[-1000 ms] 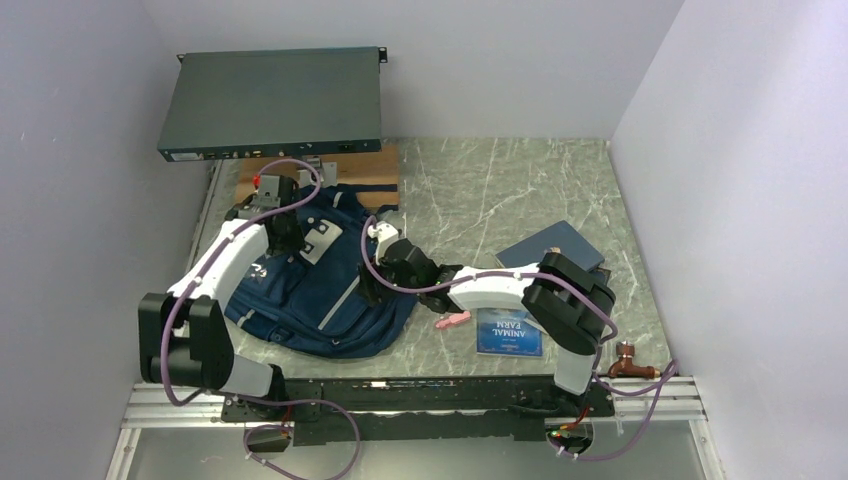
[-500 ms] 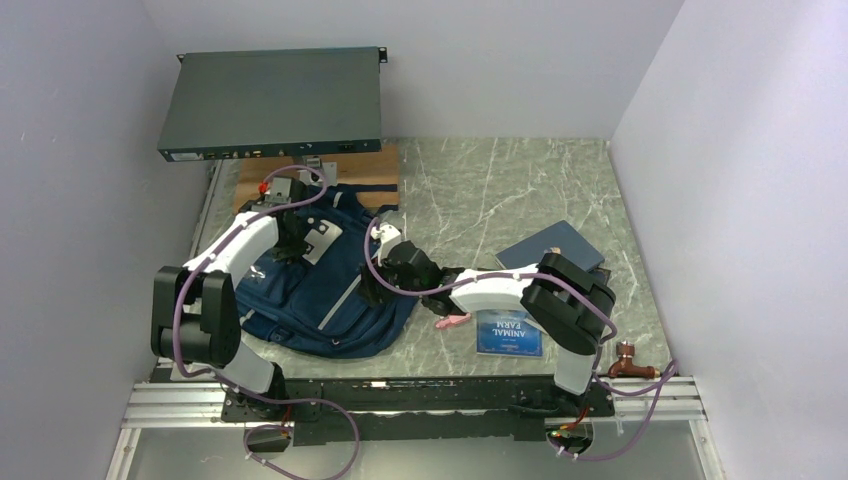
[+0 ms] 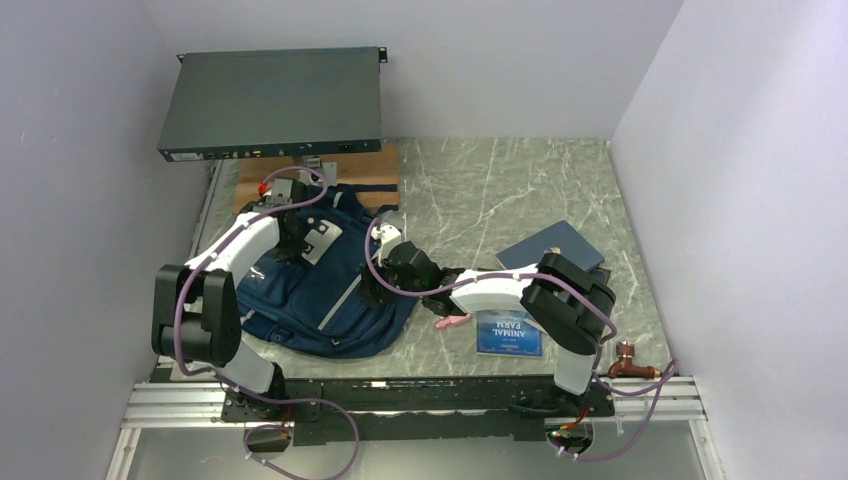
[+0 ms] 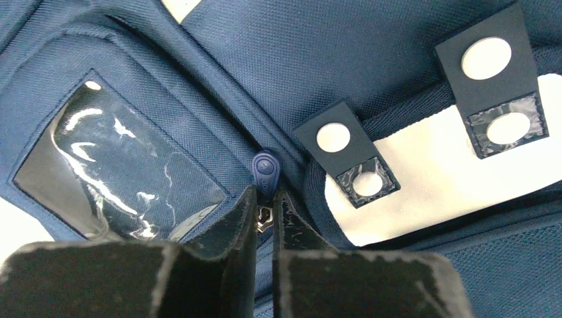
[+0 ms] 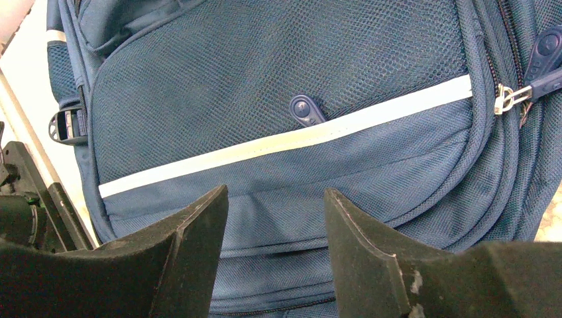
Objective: Pack the student bag
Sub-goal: Unzip the student bag at the center of the board.
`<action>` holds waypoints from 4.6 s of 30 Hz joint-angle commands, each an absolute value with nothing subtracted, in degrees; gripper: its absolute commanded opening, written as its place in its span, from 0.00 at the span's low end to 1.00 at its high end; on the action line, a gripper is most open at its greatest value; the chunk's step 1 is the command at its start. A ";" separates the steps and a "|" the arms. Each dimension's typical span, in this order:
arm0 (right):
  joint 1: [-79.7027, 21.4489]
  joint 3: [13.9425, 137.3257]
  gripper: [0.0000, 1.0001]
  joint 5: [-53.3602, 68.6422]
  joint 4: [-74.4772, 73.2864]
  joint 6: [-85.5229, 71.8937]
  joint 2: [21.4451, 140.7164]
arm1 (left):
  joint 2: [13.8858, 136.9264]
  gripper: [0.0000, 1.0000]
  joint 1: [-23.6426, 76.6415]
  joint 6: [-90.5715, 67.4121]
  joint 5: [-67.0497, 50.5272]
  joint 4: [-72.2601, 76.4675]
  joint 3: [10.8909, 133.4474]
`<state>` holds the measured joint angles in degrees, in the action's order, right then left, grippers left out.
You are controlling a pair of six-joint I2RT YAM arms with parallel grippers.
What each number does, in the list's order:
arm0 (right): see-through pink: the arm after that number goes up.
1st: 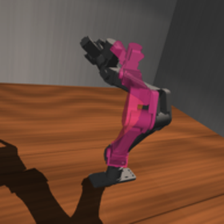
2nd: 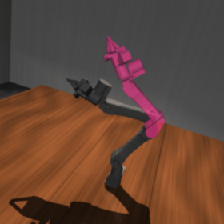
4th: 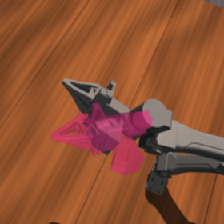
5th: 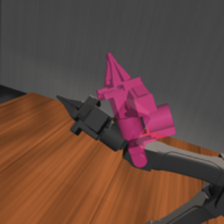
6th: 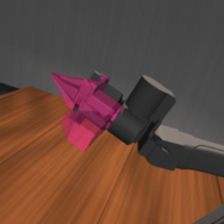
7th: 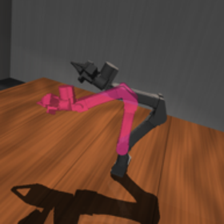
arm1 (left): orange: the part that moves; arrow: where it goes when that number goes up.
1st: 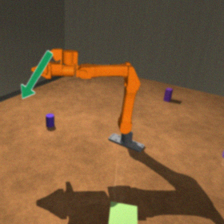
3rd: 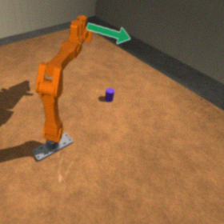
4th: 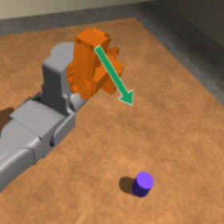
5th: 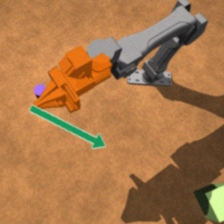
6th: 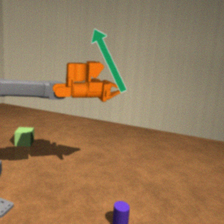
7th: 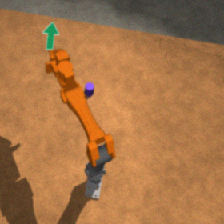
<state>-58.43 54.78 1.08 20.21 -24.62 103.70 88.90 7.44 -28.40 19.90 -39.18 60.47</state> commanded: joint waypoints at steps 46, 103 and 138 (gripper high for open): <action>-56.87 53.50 0.56 1.64 19.09 -34.98 107.26 | 55.66 0.00 4.91 -75.55 28.29 -61.95 35.50; -55.28 55.46 0.66 2.46 16.25 -27.99 101.94 | 66.53 0.56 8.96 -47.76 19.20 -42.52 44.44; -54.32 54.18 0.61 -3.33 18.66 -40.11 107.36 | 58.58 0.00 13.86 -52.97 22.18 -50.26 40.64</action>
